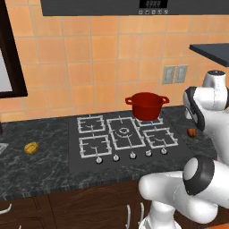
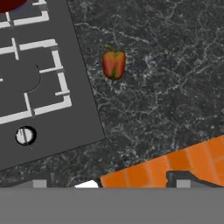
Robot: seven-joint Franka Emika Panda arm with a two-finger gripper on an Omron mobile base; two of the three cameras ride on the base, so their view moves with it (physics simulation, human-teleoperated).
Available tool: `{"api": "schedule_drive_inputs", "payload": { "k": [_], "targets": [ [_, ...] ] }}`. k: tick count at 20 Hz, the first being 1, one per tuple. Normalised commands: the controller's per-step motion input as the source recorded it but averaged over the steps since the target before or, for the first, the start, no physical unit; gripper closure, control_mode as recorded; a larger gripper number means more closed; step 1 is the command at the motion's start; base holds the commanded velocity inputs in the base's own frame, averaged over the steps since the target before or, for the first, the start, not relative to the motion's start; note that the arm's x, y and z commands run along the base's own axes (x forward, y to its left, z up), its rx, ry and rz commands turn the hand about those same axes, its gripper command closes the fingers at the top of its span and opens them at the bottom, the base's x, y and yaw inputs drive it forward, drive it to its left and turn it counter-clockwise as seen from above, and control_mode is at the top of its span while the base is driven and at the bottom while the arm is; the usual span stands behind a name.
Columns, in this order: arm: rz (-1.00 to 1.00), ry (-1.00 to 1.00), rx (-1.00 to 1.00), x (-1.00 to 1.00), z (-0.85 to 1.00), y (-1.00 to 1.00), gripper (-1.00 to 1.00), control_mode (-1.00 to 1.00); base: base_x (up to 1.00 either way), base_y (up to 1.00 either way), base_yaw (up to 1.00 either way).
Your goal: Put the bell pepper and squash in the pot. Retrieve the spatula and lightly stir the vegetables in the pot.
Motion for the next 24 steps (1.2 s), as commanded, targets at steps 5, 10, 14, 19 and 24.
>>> {"api": "schedule_drive_inputs", "payload": {
  "k": [5,10,14,19,24],
  "targets": [
    [-0.07,0.04,-0.03,0.42,-0.49,-0.54,-1.0,-1.0,0.0,0.0,0.0],
    [-0.01,0.0,0.0,0.42,-0.51,-0.13,-1.0,-1.0,0.0,0.0,0.0],
    [0.0,-0.02,0.0,0.17,-0.51,0.0,-1.0,-1.0,0.0,0.0,0.0],
    [0.0,-0.09,0.04,0.11,-0.51,-0.02,-1.0,-1.0,0.0,0.0,0.0],
    [0.0,-0.19,0.02,0.18,-0.36,-0.01,-1.0,-1.0,0.0,0.0,0.0]
  ]
}}
